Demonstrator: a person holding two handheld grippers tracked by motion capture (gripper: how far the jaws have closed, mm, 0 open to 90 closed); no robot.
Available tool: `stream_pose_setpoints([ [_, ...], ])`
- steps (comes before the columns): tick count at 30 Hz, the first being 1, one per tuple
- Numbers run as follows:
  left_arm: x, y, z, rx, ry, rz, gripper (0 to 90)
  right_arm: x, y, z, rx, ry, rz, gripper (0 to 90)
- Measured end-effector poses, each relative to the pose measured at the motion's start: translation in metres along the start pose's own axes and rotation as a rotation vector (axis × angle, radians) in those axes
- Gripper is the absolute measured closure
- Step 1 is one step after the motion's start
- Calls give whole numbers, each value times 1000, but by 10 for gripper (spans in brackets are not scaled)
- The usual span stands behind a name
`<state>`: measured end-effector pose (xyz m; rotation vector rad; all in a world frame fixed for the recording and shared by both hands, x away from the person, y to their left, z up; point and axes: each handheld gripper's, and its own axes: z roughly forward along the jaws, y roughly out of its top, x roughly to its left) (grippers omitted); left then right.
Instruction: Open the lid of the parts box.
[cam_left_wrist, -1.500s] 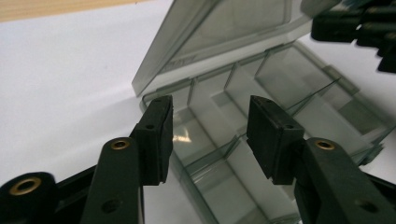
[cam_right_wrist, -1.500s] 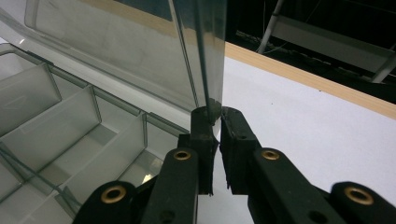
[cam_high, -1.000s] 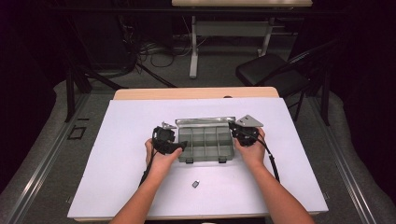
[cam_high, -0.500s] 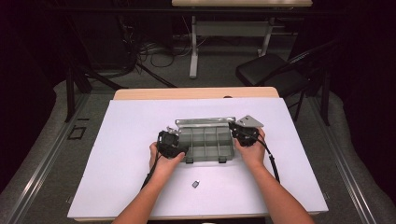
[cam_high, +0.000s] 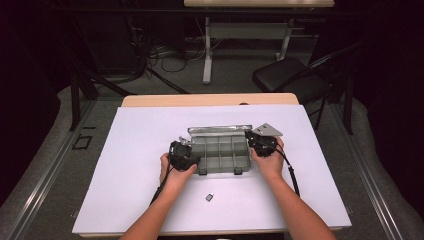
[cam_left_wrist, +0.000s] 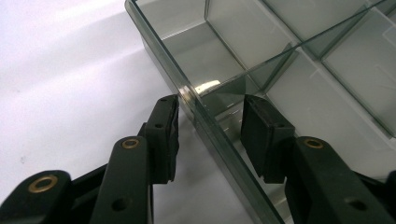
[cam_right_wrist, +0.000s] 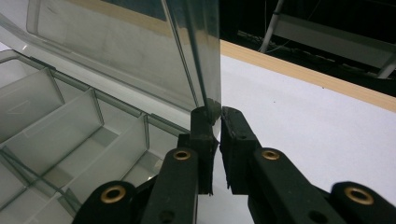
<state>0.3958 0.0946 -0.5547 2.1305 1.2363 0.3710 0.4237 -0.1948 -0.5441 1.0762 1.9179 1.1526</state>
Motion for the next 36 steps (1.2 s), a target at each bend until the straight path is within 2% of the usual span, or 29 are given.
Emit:
stream_pose_setpoints([
  [1, 1, 0, -1, 10, -10, 4, 582, 0, 0, 0, 0, 0, 1, 840],
  [3, 1, -2, -1, -5, -1, 1, 595, 0, 0, 0, 0, 0, 3, 840],
  [7, 2, -3, -2, -6, -14, 9, 606, -1, 1, 0, 5, 2, 12, 840],
  [10, 1, -4, -1, -24, 2, 6, 605, -1, 0, 0, 4, 4, 16, 840],
  [16, 0, -5, -1, -26, 4, 6, 606, -1, 0, 1, -2, 3, 26, 841],
  [27, 0, -5, -2, -21, 5, 9, 607, -3, 1, 3, -8, 9, 79, 842],
  [36, 0, -5, -1, -22, 4, 7, 608, -2, 2, 6, -13, -7, 131, 853],
])
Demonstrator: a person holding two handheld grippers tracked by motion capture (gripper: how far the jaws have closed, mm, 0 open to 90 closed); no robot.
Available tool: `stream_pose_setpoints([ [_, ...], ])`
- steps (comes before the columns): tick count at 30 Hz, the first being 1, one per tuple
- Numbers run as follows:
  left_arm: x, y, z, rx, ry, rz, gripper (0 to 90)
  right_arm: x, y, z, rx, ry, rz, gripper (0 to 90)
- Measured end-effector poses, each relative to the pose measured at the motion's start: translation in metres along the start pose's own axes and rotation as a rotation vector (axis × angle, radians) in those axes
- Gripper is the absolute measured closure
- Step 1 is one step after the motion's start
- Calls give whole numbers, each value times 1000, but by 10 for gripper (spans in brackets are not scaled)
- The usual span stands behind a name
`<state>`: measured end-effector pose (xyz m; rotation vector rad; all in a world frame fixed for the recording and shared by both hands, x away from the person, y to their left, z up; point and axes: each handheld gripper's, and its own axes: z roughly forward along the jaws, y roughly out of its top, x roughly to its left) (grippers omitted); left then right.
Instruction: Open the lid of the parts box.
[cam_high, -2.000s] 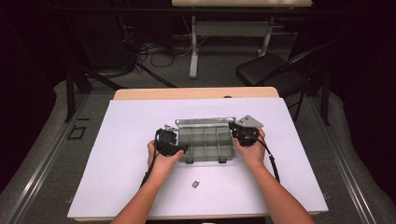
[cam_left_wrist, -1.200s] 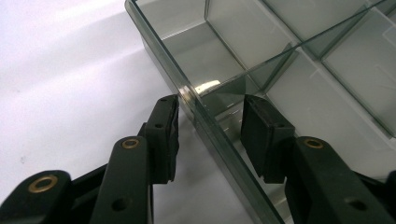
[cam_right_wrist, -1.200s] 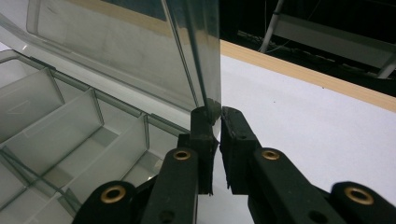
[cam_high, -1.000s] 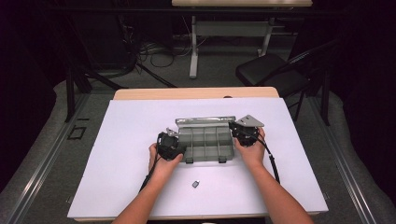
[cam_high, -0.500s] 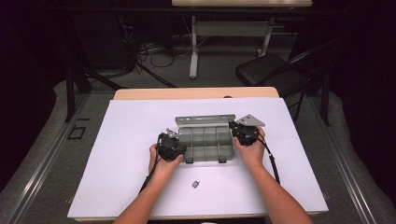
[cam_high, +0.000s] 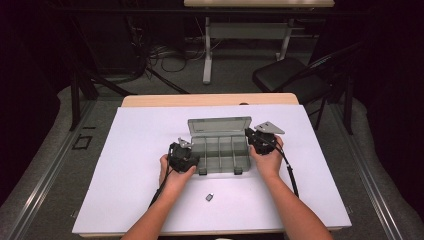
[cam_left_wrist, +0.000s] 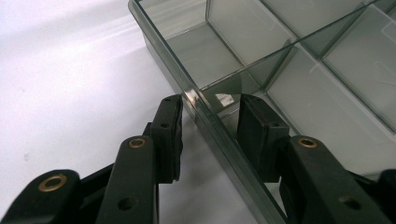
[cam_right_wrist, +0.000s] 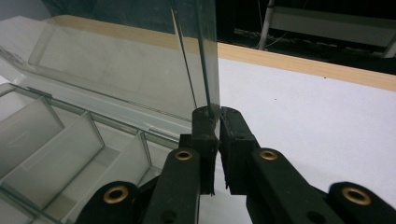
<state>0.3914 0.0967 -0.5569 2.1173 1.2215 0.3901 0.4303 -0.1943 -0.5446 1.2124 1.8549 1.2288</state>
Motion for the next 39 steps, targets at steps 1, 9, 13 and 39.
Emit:
stream_pose_setpoints([
  [1, 0, 0, 0, 0, 0, 0, 607, 0, 0, 1, 0, -1, 8, 854],
  [9, 0, 0, 0, 0, 0, 0, 607, -1, 5, 6, 16, -13, 44, 861],
  [13, 0, 0, 0, 0, 0, 0, 608, -2, 7, 8, 26, -16, 65, 863],
  [39, 0, 0, 1, -6, 3, -3, 608, -3, 20, 20, 106, -49, 142, 872],
])
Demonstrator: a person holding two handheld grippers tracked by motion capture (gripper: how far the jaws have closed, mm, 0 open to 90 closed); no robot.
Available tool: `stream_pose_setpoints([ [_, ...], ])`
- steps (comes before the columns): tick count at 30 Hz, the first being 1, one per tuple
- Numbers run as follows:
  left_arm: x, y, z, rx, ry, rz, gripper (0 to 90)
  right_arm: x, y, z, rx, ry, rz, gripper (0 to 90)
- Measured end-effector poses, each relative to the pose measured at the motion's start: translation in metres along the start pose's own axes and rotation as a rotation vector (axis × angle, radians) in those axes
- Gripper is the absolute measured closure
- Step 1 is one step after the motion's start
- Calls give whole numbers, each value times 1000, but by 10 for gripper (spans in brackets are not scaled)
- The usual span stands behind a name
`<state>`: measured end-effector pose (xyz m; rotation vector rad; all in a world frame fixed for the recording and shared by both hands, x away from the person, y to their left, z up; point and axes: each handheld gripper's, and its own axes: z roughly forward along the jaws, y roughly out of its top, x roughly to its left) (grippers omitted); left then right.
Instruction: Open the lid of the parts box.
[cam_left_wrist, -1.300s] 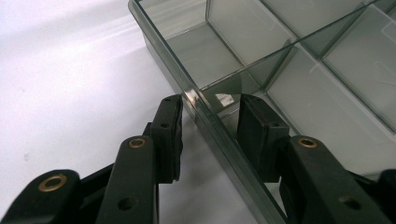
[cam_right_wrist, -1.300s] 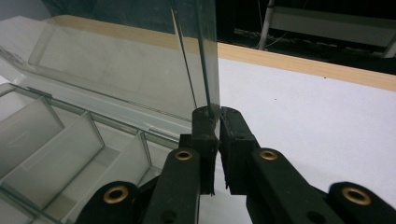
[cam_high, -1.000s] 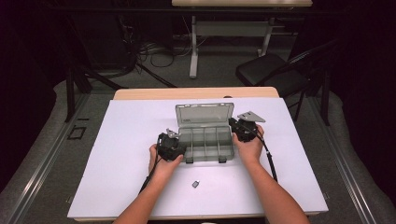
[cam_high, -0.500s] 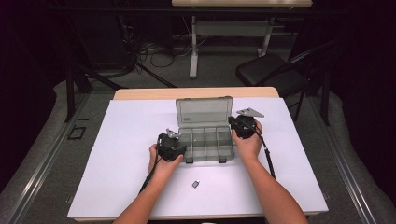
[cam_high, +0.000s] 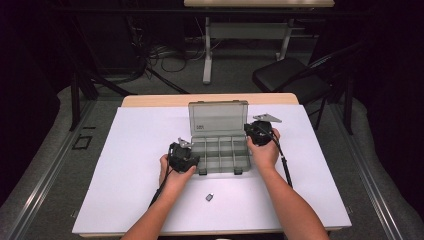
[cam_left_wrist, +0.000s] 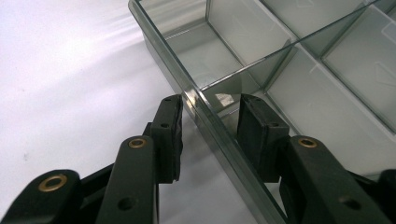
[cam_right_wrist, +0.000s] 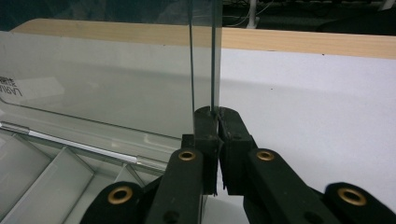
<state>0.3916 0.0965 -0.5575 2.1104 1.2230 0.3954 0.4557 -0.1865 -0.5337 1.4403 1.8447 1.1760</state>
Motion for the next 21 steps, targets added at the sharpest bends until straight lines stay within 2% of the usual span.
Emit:
stream_pose_setpoints([
  [21, 0, 0, 0, 0, 1, 0, 608, -2, 4, 4, 22, 6, 25, 873],
])
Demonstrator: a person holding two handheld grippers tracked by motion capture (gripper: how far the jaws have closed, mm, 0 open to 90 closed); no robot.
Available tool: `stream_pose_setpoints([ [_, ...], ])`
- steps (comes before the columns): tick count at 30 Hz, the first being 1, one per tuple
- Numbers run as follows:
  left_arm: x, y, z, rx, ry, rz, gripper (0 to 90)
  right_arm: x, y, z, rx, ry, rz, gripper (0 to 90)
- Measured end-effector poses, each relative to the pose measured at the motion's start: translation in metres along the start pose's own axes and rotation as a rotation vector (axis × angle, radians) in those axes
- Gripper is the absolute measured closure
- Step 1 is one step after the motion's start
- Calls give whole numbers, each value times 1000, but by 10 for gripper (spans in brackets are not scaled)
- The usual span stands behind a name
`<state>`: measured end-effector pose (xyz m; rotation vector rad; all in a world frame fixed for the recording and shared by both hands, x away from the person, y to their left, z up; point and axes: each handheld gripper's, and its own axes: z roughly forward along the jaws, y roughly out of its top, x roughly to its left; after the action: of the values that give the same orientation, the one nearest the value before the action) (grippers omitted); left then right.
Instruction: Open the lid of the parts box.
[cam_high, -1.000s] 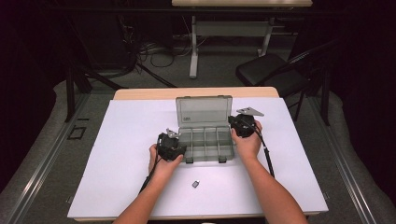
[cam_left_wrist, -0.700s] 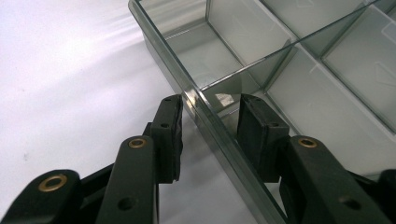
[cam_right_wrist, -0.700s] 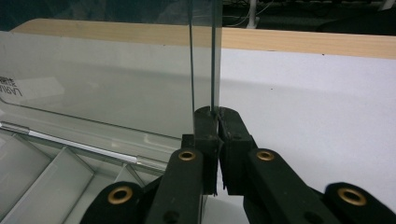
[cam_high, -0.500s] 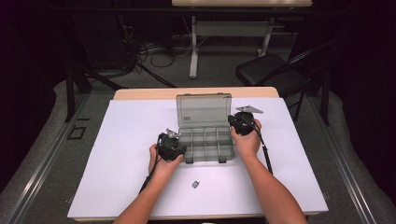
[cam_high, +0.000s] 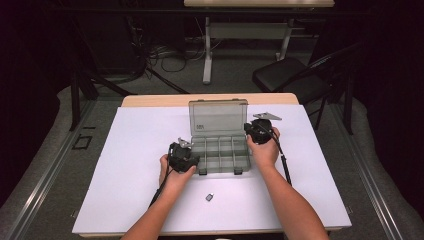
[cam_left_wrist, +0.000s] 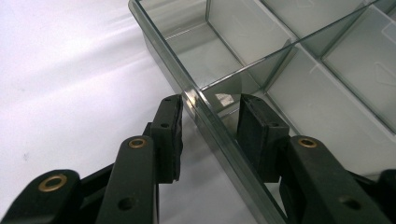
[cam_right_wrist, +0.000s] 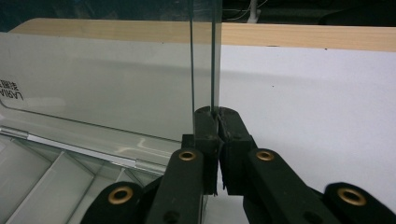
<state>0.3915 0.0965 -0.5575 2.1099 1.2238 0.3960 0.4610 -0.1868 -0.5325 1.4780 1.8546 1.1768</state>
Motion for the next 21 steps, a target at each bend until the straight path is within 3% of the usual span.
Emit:
stream_pose_setpoints([
  [21, 0, 0, 0, 1, -2, 1, 608, -1, 3, 6, 27, -11, 47, 875],
])
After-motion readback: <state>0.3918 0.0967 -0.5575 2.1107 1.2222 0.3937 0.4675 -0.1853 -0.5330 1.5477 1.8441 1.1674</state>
